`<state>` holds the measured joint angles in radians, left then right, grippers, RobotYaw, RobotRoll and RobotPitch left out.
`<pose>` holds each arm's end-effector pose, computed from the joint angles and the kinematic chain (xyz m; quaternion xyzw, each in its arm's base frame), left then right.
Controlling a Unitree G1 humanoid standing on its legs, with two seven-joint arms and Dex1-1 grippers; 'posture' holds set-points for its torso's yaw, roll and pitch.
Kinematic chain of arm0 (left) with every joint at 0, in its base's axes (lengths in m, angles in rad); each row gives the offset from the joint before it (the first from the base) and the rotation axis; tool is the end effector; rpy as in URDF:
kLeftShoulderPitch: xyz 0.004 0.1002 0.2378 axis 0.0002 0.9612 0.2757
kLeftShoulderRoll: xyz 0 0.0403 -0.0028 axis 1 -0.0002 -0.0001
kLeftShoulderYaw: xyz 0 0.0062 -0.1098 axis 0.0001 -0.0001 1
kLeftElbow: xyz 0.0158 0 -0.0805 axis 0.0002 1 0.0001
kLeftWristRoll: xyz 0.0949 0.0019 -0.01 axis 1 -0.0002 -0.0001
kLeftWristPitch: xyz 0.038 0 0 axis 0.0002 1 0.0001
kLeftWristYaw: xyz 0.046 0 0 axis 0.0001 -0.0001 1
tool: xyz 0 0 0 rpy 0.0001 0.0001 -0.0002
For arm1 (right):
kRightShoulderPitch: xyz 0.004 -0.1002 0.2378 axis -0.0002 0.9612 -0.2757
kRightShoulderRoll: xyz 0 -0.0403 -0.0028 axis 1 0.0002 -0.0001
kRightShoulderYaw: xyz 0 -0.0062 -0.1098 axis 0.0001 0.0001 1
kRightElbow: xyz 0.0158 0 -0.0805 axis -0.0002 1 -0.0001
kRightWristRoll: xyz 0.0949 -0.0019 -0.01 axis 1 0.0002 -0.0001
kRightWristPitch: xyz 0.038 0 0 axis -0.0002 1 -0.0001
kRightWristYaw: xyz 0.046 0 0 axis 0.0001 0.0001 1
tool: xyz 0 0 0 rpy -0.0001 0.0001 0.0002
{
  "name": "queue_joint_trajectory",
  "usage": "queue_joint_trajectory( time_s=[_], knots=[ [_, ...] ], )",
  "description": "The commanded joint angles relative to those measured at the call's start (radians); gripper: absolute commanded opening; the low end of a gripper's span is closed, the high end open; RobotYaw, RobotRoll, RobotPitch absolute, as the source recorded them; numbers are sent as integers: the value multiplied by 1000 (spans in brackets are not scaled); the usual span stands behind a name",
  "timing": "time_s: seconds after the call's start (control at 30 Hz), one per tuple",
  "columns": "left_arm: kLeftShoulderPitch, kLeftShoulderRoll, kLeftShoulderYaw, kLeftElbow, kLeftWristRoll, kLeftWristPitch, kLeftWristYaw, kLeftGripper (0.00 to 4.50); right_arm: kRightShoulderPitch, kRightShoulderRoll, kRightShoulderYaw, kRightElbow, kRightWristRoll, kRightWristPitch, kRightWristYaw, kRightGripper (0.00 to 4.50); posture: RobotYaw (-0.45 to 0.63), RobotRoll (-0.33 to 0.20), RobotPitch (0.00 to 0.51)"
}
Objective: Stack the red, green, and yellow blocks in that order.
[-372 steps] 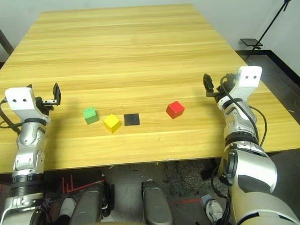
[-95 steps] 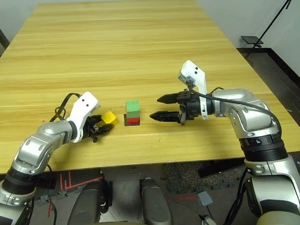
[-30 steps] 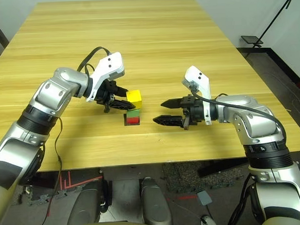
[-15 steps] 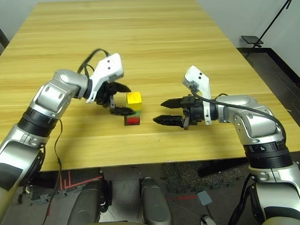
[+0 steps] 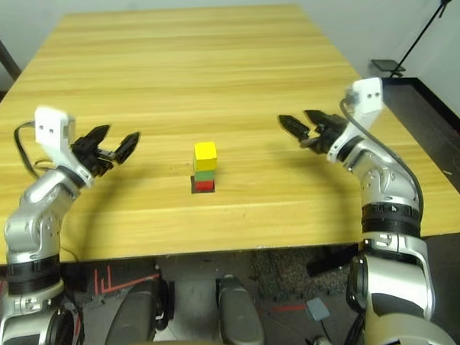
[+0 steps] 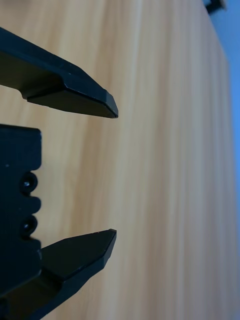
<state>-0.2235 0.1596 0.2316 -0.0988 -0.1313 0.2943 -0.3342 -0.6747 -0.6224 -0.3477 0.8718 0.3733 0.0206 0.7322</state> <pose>0.2358 0.2089 0.0950 -0.0009 -0.0264 -0.0889 0.9957 0.2885 -0.3369 0.1268 0.0422 -0.0206 0.1154 0.9922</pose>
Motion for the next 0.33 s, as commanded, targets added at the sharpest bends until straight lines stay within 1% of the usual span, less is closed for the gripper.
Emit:
queue_joint_trajectory(
  time_s=[0.03, 0.2, 0.33],
  knots=[
    [19, -25, 6, 74, 56, -176, 113, 4466, -21, -32, -25, 173, -43, -152, -41, 4500, 179, -168, 57],
    [6, -22, 15, 145, 108, -325, 231, 4466, -27, -43, -33, 303, -66, -250, -72, 4500, 183, -156, 63],
    [13, -11, 24, 162, 127, -354, 301, 4466, -15, -39, -38, 347, -76, -291, -110, 4500, 173, -147, 71]
  ],
)
